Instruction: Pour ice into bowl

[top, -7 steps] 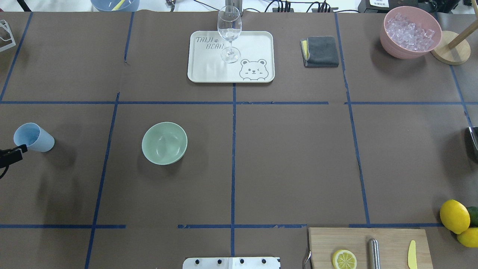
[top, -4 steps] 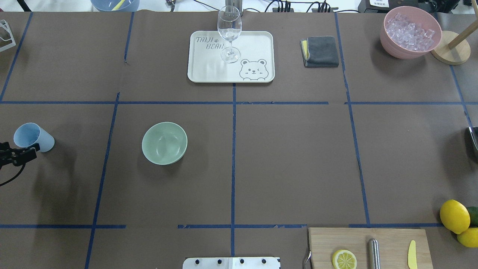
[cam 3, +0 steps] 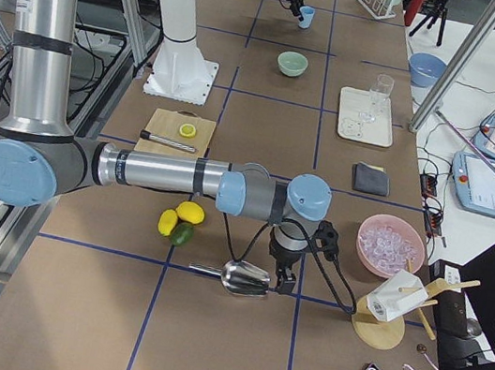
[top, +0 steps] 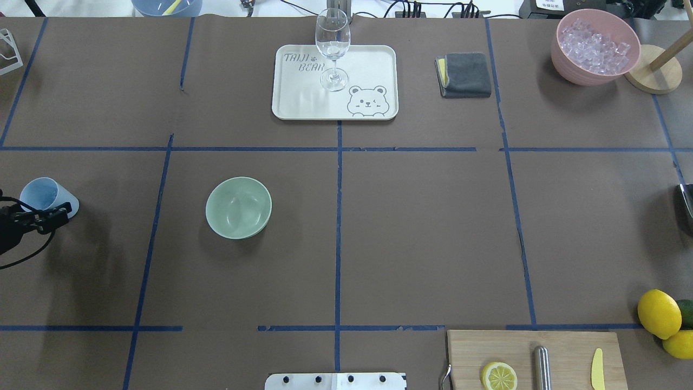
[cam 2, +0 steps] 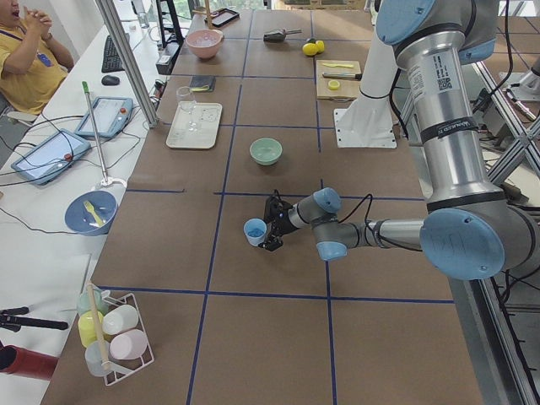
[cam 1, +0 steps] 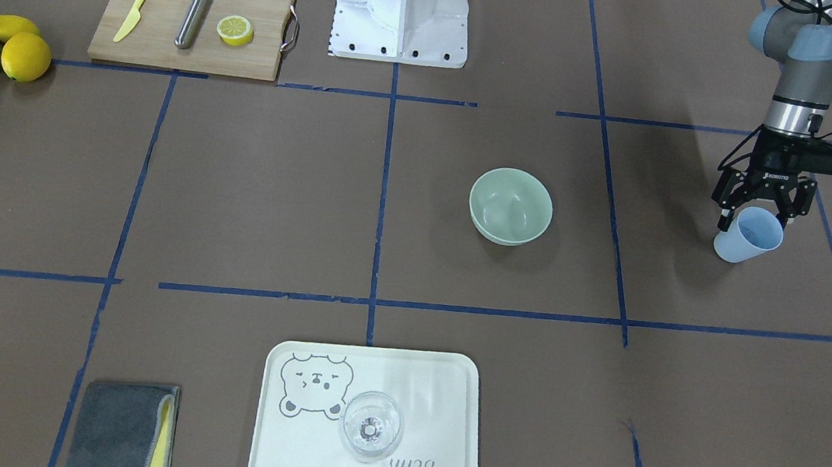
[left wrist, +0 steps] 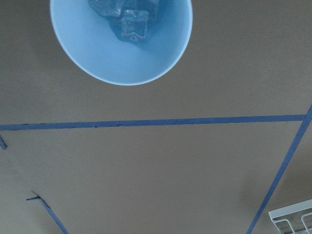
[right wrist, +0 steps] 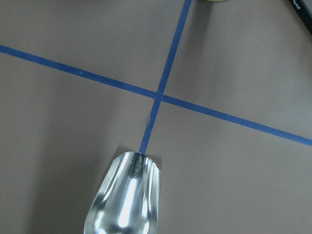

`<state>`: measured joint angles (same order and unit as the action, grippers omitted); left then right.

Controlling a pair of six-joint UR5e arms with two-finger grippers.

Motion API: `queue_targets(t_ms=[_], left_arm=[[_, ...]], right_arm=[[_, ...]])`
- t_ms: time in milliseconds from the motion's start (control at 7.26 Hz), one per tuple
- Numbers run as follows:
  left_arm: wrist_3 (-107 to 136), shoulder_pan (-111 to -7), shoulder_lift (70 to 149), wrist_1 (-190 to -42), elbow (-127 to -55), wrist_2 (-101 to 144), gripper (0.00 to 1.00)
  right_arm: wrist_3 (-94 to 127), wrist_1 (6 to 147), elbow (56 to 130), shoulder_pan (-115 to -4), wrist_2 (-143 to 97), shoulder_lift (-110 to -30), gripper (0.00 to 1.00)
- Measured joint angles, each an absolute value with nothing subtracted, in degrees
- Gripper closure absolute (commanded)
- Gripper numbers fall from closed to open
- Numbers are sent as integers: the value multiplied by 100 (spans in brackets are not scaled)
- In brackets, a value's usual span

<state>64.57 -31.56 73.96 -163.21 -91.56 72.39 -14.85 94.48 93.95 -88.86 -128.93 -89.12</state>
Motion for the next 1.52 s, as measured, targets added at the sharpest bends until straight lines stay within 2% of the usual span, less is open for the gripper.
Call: queue_targets(t_ms=[965,1102,1240,1378,1516], left_arm=[[6299,-3162,7740,-16357,-8909,7207,12],[6290,-3162,7747,-16356,-8896,7207,23],[6288,-3162,7753,-16359,-8883,7207,66],[6292,-3171,7755,-16371,-8881,7207,100],[6294,-3189,7749,-16407,-8892,7207,100]], right_arm=[[-1477,9448,9396,-8891,-12888,-8877,0],[-1475,9448,9396,-8891,-12886,-8873,0],[-1471,9448,9396,-8889,-12885,-8871,0],[-1471,9448,9396,-8889,-12885,-8869,0],[-1472,9448,9396,-8890,-12885,-8869,0]])
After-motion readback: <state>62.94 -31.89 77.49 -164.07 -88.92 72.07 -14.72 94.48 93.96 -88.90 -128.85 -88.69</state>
